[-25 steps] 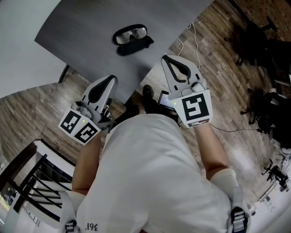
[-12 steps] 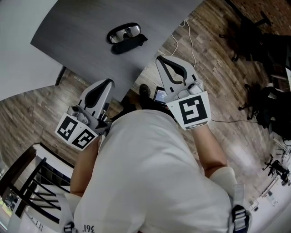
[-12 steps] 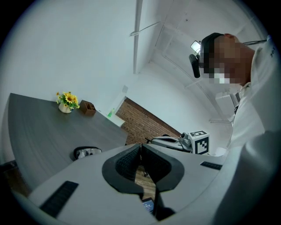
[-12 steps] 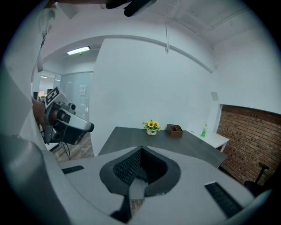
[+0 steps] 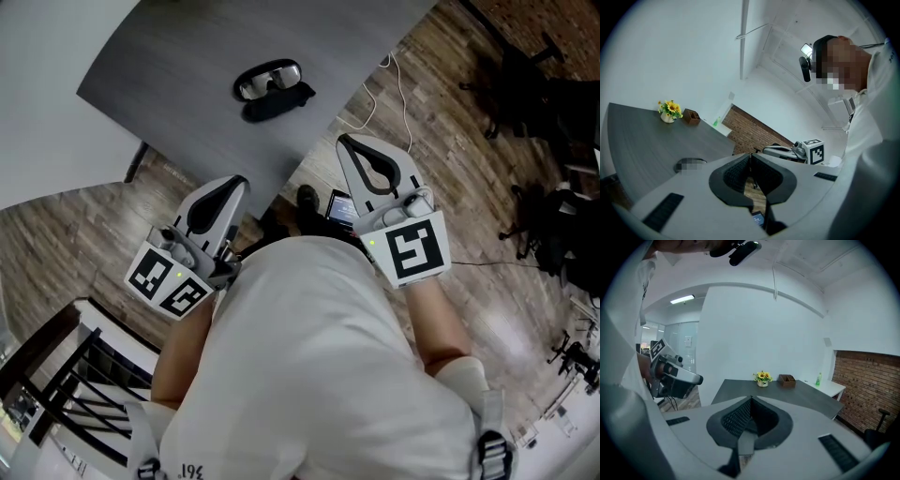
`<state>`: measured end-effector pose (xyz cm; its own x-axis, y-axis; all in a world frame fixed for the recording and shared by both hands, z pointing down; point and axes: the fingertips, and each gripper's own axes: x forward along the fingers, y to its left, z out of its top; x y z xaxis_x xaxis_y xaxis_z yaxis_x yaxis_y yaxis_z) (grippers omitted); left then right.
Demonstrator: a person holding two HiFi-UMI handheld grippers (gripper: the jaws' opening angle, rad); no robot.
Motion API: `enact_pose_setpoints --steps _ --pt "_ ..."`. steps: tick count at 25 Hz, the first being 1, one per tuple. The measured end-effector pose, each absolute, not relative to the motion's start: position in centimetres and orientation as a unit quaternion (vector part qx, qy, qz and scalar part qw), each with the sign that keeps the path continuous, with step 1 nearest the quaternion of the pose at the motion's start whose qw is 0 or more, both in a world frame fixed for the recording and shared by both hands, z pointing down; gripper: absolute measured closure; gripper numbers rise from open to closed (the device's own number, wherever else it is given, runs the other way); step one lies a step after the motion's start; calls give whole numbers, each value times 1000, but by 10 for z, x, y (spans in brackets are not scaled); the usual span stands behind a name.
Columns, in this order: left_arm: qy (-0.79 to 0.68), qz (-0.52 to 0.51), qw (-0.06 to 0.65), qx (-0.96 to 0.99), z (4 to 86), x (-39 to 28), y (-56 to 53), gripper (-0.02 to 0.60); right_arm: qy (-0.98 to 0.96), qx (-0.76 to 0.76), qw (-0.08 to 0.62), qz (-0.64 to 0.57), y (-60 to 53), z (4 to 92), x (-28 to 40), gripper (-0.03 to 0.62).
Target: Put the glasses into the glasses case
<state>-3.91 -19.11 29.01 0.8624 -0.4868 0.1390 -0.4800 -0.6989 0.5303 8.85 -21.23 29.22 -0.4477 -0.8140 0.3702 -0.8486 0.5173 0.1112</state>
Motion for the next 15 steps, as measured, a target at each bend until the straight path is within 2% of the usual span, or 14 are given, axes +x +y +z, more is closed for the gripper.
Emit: enact_pose_setpoints --steps 15 --pt "-263 -1 288 921 294 -40 -184 563 -843 502 191 39 -216 282 103 585"
